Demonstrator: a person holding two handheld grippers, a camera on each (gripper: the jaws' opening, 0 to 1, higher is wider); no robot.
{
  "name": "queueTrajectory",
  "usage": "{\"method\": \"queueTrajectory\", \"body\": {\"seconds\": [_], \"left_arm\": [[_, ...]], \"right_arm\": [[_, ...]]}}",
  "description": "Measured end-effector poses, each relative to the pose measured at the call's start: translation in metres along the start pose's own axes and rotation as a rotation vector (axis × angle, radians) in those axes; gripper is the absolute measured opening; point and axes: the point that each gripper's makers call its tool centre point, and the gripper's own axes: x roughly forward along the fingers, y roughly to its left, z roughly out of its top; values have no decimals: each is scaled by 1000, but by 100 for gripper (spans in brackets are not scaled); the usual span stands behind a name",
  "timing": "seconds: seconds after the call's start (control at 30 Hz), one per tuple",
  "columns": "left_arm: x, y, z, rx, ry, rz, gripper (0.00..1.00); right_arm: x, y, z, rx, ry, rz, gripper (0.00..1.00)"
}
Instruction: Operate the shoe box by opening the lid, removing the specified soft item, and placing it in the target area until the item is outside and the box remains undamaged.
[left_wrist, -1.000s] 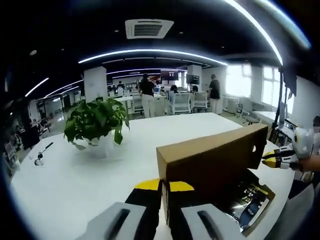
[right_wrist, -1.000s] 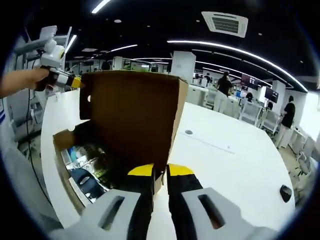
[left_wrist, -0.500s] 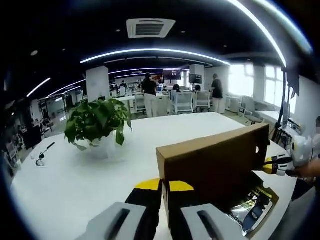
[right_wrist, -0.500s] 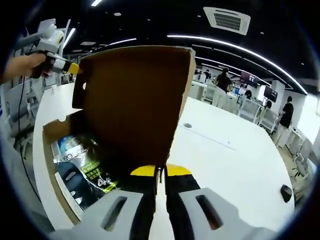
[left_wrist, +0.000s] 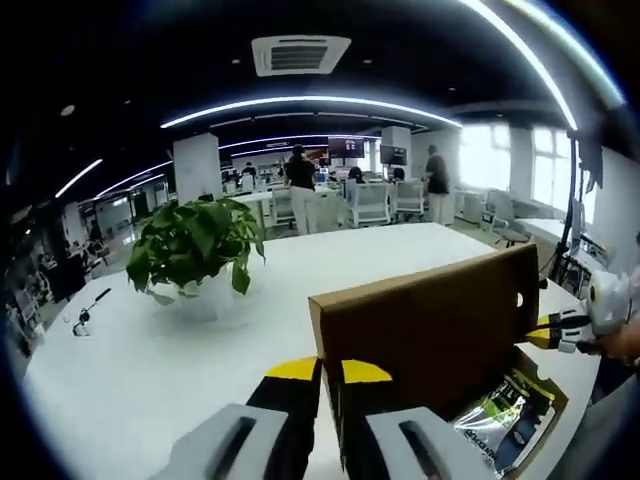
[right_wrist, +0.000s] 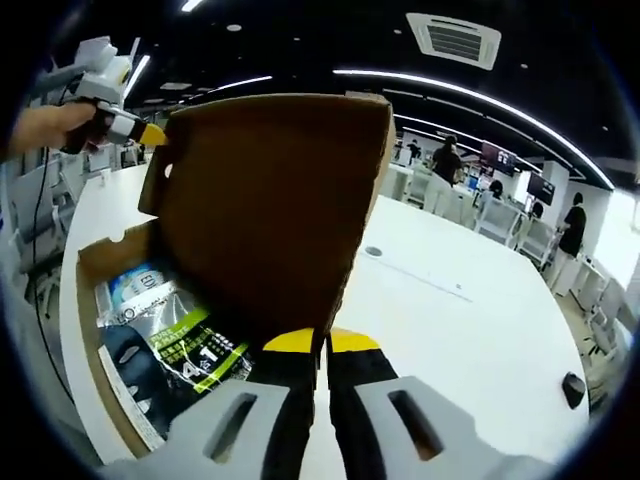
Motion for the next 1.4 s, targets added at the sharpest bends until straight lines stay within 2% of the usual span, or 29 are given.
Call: {"method": "queueTrajectory", "body": {"seconds": [0.23, 0.6, 0.8, 1.0, 1.17, 1.4], "left_arm": [[6, -5, -17, 7, 16, -4, 13], [7, -5, -55, -16, 87, 9, 11], [9, -4, -69, -28, 114, 23, 8], [11, 1, -76, -37, 119, 39, 2], [15, 2, -76, -60, 95, 41, 2], [21, 2, -80, -57, 95, 42, 2]], "right_arm": [[0, 0, 1, -23, 5, 2, 1], [4, -3, 4, -20, 8, 3, 1], [7, -4, 4, -19, 13, 6, 1], [9, -5, 5, -19, 18, 9, 1], [11, -6, 5, -19, 23, 10, 1], [15, -8, 5, -27, 28, 13, 2]]}}
